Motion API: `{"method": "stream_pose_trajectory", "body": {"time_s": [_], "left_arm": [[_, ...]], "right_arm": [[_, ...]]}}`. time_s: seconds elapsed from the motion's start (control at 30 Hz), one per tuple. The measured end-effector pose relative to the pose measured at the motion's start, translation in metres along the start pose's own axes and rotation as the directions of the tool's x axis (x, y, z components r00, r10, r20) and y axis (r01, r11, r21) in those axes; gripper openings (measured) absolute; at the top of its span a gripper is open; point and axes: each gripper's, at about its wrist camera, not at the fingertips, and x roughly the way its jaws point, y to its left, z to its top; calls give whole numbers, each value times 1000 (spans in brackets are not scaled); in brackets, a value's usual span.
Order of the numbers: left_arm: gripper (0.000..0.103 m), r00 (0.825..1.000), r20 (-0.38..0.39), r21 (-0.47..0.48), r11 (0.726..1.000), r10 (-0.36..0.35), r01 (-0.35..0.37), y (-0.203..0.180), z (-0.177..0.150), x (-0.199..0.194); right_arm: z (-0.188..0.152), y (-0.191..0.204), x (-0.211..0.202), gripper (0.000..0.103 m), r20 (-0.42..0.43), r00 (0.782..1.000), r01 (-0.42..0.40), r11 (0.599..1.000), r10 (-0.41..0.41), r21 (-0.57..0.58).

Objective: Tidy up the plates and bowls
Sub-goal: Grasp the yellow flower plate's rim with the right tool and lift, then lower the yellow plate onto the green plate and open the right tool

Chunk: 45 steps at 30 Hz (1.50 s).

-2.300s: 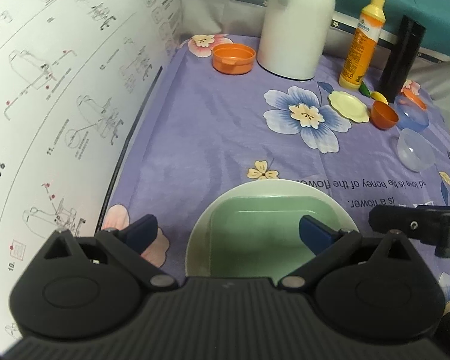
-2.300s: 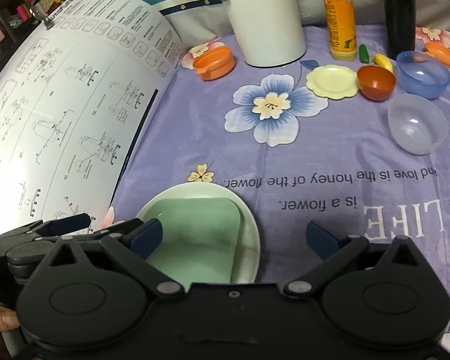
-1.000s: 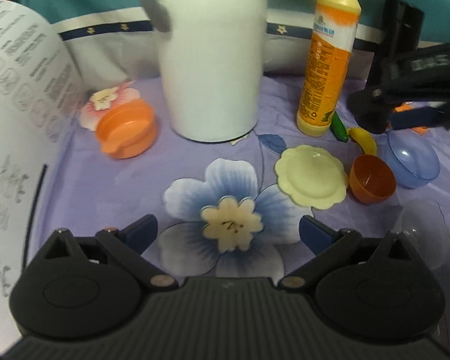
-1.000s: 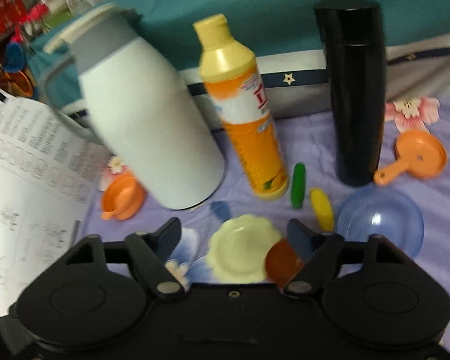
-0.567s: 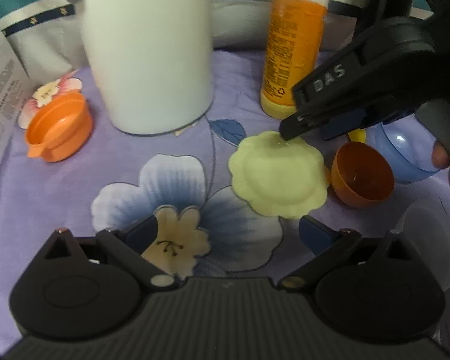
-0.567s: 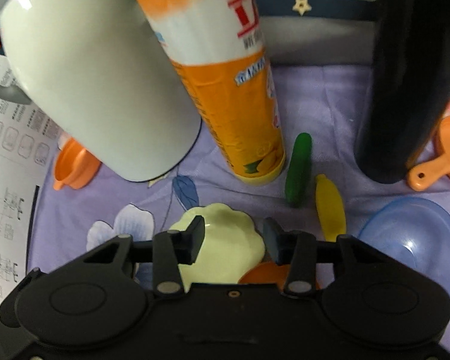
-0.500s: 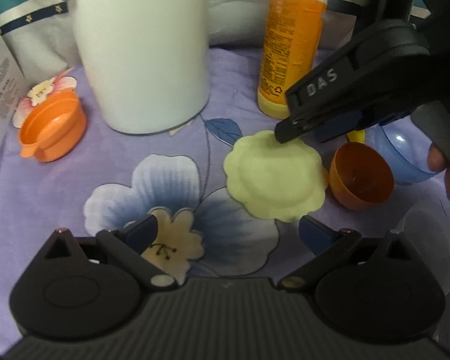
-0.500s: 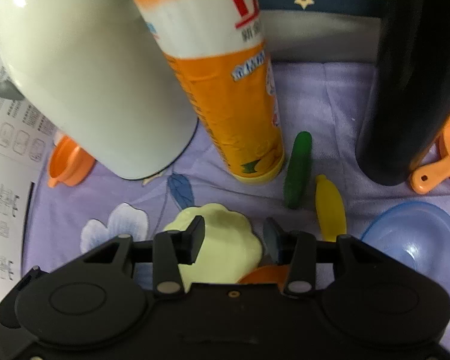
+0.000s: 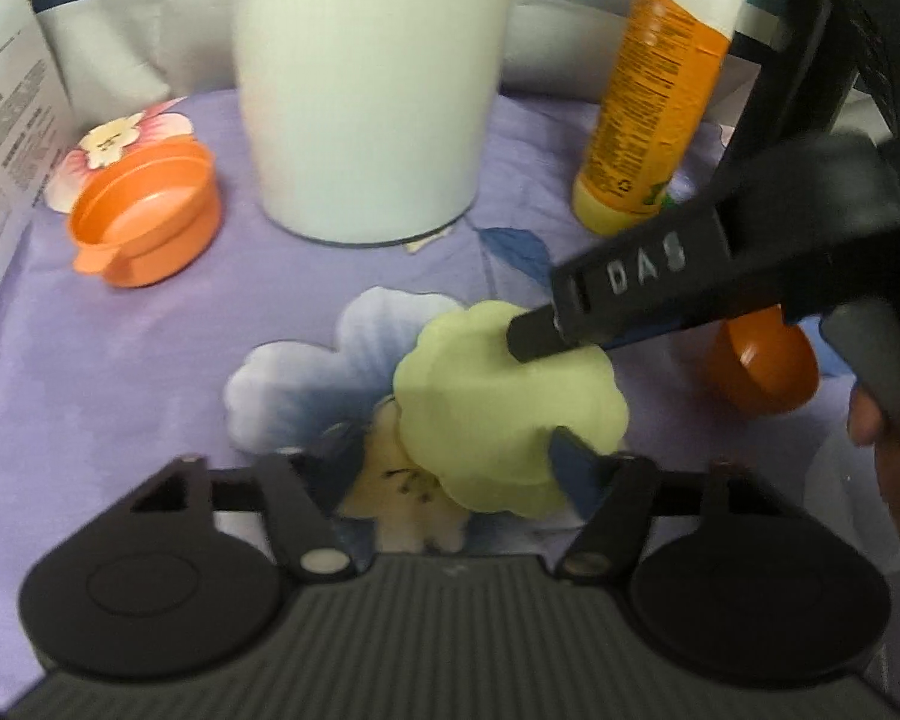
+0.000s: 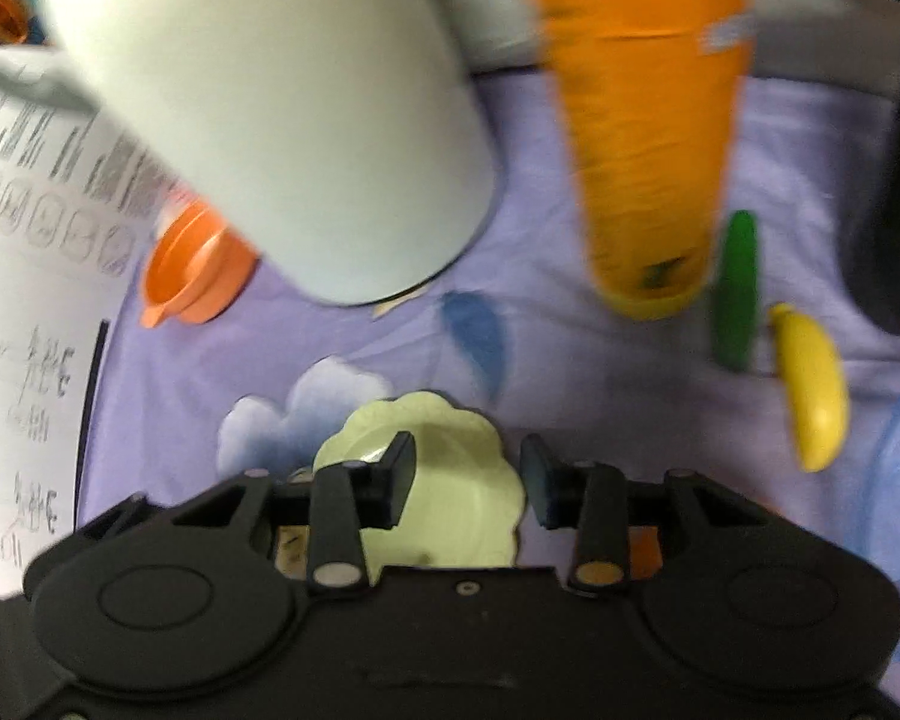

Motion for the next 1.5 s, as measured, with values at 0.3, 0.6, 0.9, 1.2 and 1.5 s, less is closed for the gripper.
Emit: {"method": "stream_pose_trajectory", "body": {"time_s": [0.3,0.6,0.9,1.2,1.5], "left_arm": [[29,1000,12,-18,1000,25,-25,30,-13,-14],[22,997,14,-2,997,78,-78,16,-11,-13],[17,996,-10,-37,996,84,-85,21,-25,-40],[17,995,5,-70,992,103,-103,24,-55,-109],[17,991,35,-96,988,128,-124,30,-100,-181]], "right_arm": [[-45,20,-10,35,59,998,4,998,-7,64],[-64,28,-20,17,141,986,73,991,-88,112],[-90,33,-37,16,125,991,35,986,-55,162],[-124,62,-86,16,124,992,-34,987,15,155],[-173,96,-127,16,115,990,-103,985,87,137]]}}
